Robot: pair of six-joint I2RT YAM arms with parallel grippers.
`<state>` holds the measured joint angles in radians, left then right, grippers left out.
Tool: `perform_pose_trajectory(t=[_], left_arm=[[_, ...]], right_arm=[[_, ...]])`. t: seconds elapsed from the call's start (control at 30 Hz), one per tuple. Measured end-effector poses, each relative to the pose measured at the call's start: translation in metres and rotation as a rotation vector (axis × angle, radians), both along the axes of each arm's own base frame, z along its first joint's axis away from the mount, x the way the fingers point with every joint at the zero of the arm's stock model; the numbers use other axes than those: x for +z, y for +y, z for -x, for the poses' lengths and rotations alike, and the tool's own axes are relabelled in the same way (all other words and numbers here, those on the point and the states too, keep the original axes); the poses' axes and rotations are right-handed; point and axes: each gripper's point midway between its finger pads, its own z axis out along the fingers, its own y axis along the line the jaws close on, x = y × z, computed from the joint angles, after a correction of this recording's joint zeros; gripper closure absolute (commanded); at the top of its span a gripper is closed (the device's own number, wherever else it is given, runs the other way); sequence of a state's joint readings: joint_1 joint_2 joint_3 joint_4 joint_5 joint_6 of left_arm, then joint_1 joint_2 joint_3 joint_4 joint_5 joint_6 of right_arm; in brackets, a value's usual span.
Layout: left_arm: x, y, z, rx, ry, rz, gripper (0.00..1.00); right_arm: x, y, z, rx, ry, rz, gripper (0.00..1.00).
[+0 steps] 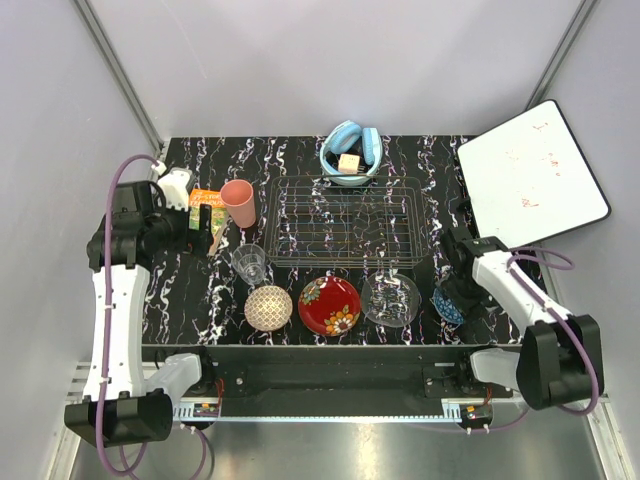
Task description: Load the mixed dishes into the dish rack
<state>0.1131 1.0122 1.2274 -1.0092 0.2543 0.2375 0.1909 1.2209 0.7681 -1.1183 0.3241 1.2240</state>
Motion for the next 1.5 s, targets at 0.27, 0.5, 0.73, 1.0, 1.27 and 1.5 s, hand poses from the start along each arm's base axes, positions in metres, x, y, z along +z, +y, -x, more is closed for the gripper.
perform_pose_trajectory(t=[0.27, 0.5, 0.73, 1.0, 1.27, 1.5], left_arm=[[0.001, 0.002, -0.004, 0.004, -0.012, -0.009, 0.01], [-0.01, 0.003, -0.002, 0.009, 0.013, -0.012, 0.01], [-0.012, 0.004, -0.002, 0.013, 0.018, -0.014, 0.01], [-0.009, 0.006, -0.001, 0.022, 0.008, -0.025, 0.01], [-0.009, 0.007, 0.0, 0.028, 0.005, -0.031, 0.01], [-0.007, 0.007, 0.0, 0.028, 0.001, -0.031, 0.01]], right_arm=[[-0.015, -0.012, -0.02, -0.004, -0.003, 0.074, 0.17], [-0.006, -0.022, -0.06, -0.007, -0.085, 0.107, 0.19], [0.002, -0.032, -0.092, -0.028, -0.17, 0.123, 0.22], [-0.019, -0.03, -0.089, -0.023, -0.134, 0.115, 0.21], [-0.03, -0.026, -0.085, -0.002, -0.128, 0.088, 0.61], [-0.015, -0.02, -0.102, -0.001, -0.255, 0.051, 1.0]])
